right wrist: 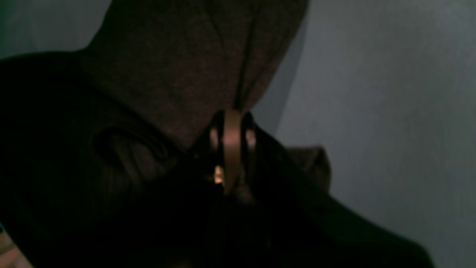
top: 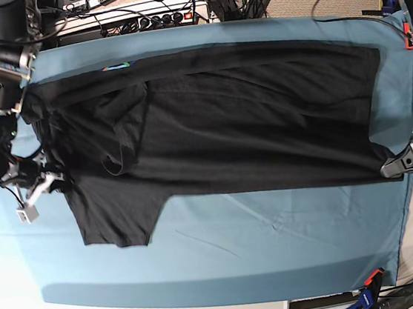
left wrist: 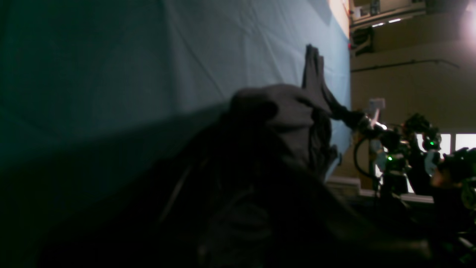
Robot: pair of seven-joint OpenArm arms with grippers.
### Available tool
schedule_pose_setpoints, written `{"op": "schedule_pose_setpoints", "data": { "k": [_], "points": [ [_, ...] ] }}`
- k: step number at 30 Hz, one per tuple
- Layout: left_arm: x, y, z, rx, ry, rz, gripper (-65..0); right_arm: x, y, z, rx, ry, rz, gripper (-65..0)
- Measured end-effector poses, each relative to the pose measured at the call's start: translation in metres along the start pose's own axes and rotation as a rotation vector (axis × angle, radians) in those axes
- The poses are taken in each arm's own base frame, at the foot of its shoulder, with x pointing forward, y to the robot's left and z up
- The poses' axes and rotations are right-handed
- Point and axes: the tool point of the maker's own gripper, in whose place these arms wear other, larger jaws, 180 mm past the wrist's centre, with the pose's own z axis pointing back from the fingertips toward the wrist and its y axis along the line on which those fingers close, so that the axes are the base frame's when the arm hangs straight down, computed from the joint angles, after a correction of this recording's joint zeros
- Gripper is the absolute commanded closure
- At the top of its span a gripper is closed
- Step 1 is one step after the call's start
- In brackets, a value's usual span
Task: Fold the T-shirt properly
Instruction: 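Lift the hem edge with both grippers and fold it over the shirt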
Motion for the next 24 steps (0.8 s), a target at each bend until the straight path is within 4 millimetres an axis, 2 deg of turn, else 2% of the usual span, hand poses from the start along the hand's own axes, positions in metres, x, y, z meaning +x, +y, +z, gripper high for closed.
{"op": "schedule_pose_setpoints", "data": {
  "k": [5,8,15,18,22,24],
  "points": [
    [-0.004,0.008,0.01,0.027,0.004,0.007,0.0,-0.013,0.0,0.007,0.008,0.019,0.004,0.0],
    [-0.017,0.016,0.012,0.041,0.024,0.026,0.0,-0.025,0.002,0.009,0.026,0.044,-0.012,0.0],
    [-0.04,0.029,0.015,0.07,0.062,0.045,0.0,-0.033,0.003,0.028,0.105,-0.002,-0.122,0.0],
    [-0.044,0.028,0.016,0.073,0.08,0.02,0.0,-0.028,0.001,0.042,0.139,-0.044,-0.171,0.0],
    [-0.053,0.028,0.017,0.083,0.109,-0.011,0.0,-0.01,-0.004,0.061,0.169,-0.159,-0.214,0.0],
    [-0.057,0.028,0.018,0.088,0.119,-0.024,0.0,-0.011,-0.008,0.067,0.165,-0.167,-0.218,0.0]
  ]
}}
